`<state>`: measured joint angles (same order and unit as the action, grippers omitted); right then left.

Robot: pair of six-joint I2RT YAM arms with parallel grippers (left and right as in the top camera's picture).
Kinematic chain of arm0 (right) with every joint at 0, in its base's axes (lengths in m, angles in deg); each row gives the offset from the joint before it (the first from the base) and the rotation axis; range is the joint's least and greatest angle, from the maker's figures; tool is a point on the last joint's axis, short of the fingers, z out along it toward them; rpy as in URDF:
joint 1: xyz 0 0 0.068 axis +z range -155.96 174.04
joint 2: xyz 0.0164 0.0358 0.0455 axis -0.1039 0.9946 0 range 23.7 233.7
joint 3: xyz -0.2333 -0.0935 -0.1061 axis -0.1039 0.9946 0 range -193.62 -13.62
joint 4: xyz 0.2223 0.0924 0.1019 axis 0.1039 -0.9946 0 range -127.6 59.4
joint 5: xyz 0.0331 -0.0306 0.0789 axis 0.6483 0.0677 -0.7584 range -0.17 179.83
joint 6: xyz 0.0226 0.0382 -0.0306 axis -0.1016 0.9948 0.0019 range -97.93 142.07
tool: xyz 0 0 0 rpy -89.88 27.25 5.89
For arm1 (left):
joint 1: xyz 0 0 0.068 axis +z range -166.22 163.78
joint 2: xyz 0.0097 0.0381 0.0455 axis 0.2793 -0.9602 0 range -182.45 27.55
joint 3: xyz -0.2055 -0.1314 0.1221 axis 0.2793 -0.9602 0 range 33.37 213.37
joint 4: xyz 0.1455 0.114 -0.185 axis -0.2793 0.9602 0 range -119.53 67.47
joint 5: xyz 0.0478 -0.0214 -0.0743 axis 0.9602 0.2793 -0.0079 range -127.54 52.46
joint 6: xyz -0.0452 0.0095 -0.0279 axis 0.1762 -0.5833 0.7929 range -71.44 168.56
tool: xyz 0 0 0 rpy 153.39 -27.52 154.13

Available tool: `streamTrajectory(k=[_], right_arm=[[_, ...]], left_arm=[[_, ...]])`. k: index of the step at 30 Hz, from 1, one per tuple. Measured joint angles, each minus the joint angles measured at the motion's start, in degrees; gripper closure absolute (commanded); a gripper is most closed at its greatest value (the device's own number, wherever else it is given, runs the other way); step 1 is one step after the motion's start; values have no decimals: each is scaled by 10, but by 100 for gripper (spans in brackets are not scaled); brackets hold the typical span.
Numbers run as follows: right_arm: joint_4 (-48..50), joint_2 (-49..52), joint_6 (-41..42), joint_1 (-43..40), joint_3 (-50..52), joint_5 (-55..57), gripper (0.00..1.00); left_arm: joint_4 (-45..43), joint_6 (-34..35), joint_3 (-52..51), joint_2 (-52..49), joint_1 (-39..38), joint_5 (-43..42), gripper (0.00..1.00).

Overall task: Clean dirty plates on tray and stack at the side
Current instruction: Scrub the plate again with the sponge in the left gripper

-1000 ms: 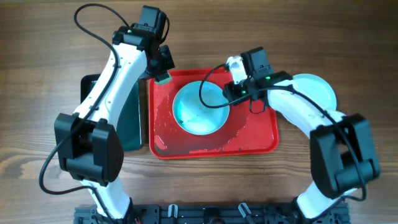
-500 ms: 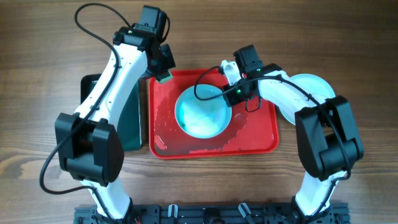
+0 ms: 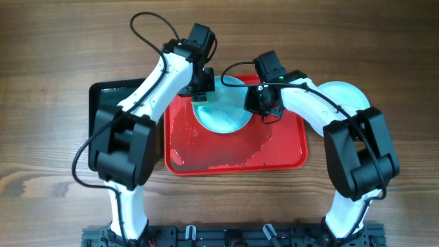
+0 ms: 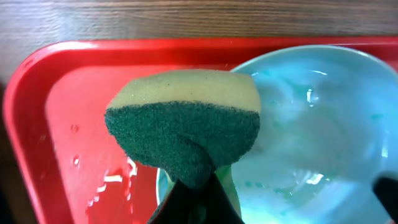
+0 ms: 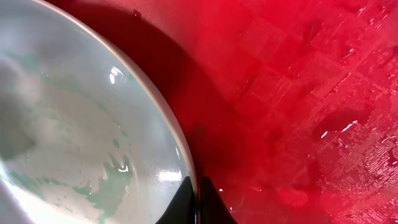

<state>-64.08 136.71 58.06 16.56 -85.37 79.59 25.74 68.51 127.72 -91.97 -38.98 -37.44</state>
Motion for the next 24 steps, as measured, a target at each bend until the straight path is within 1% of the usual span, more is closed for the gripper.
streamTrajectory(k=[3,7,9,12,15,18,19,21,22,24], right_arm=[[0,0,0,1,0,0,96],[0,0,0,1,0,0,96],[0,0,0,1,0,0,96],[0,0,0,1,0,0,96],[0,0,0,1,0,0,96],[0,0,0,1,0,0,96],[0,0,0,1,0,0,96],[1,0,0,1,0,0,96],[2,0,0,1,0,1,96],[9,0,0,2,0,0,96]], left_arm=[[-11,-57,-1,-34,0,-1,96],[-44,-105,-18,-43,0,-17,96],[-44,-129,-21,-43,1,-36,96],[-12,-175,-21,-43,-3,-86,96],[36,-252,-29,-45,-28,-167,96],[42,-279,-30,-48,-34,-186,96],[37,-276,-31,-48,-32,-188,96],[18,-251,-36,-48,-26,-189,96],[-10,-207,-37,-48,-22,-177,96],[-43,-138,-36,-45,-19,-126,96]])
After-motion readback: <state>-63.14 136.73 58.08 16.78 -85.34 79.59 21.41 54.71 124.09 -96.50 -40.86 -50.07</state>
